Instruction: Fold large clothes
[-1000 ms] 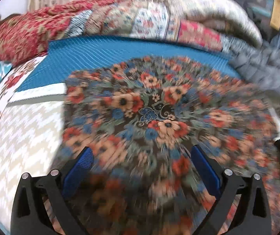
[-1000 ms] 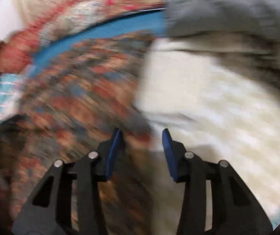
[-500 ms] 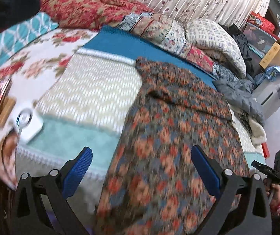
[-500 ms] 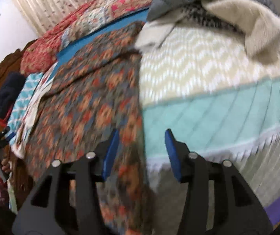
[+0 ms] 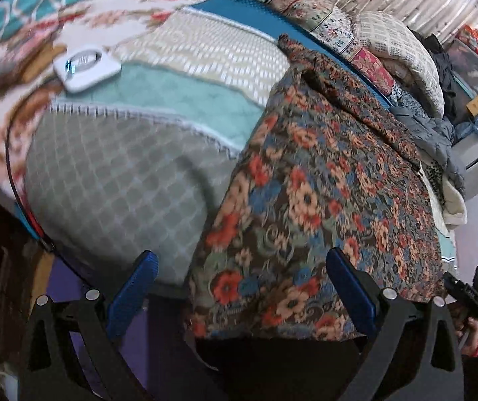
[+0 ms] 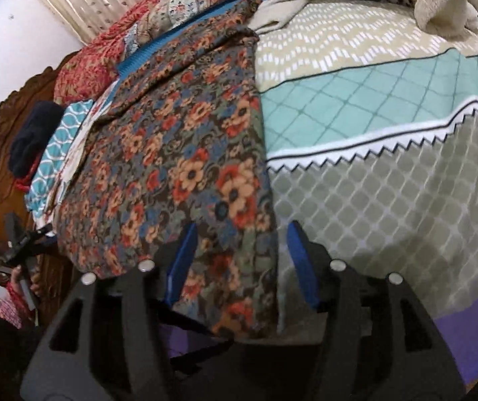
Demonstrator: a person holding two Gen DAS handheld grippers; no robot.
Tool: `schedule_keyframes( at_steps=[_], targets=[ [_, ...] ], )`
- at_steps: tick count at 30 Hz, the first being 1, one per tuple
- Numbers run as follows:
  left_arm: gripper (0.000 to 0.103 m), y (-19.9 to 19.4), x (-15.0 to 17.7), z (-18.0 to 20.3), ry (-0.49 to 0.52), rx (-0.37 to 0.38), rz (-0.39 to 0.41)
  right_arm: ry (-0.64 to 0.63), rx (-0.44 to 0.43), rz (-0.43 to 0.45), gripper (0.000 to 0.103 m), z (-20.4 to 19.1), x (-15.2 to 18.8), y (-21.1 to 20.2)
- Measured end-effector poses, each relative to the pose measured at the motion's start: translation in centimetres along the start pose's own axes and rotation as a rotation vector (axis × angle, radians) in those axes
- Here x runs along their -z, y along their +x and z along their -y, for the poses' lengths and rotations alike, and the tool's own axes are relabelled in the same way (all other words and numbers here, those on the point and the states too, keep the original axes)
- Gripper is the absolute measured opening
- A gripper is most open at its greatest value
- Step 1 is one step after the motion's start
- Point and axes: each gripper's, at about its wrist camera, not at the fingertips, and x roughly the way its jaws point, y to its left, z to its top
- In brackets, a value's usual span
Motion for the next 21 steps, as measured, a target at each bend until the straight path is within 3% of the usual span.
schedule_keyframes(
  at_steps=[6, 7, 8, 9, 11, 13, 18, 21],
  targets=[
    [0.000, 0.7, 0.8, 0.1, -0.042, 0.075, -0.024, -0.026, -0.052, -0.067, 0.051, -1.3, 1.4, 0.7],
    [0.000, 0.8, 0.9, 0.3, -0.031, 0.063, -0.038, -0.027, -0.062, -0.081, 0.032, -1.4, 1.6, 0.7],
    [0.000, 0.8, 1.1, 0.4, -0.016, 0.037, -0.053, -0.026, -0.079, -0.096, 0.020, -1.5, 1.7, 0.7],
    [0.016, 0.9, 1.3, 0.6, 0.001, -0.015, -0.072, -0.019, -0.106, -0.120, 0.010, -1.4, 1.8, 0.7],
    [0.041, 0.4, 1.6, 0.3, -0.012, -0.027, -0.091, -0.014, -0.139, -0.133, 0.009, -1.6, 2.0, -0.1],
    [0.043, -1.0, 1.6, 0.0, -0.056, 0.029, -0.074, 0.004, -0.216, -0.110, 0.008, -1.7, 1.7, -1.5],
    [0.043, -4.9, 0.0, 0.8, -0.138, 0.223, 0.031, 0.078, -0.446, 0.071, 0.008, -0.9, -1.6, -6.2],
    [0.043, -5.7, -1.9, 1.9, -0.173, 0.316, 0.072, 0.147, -0.513, 0.133, 0.008, 0.0, -3.7, -6.6]
  ],
)
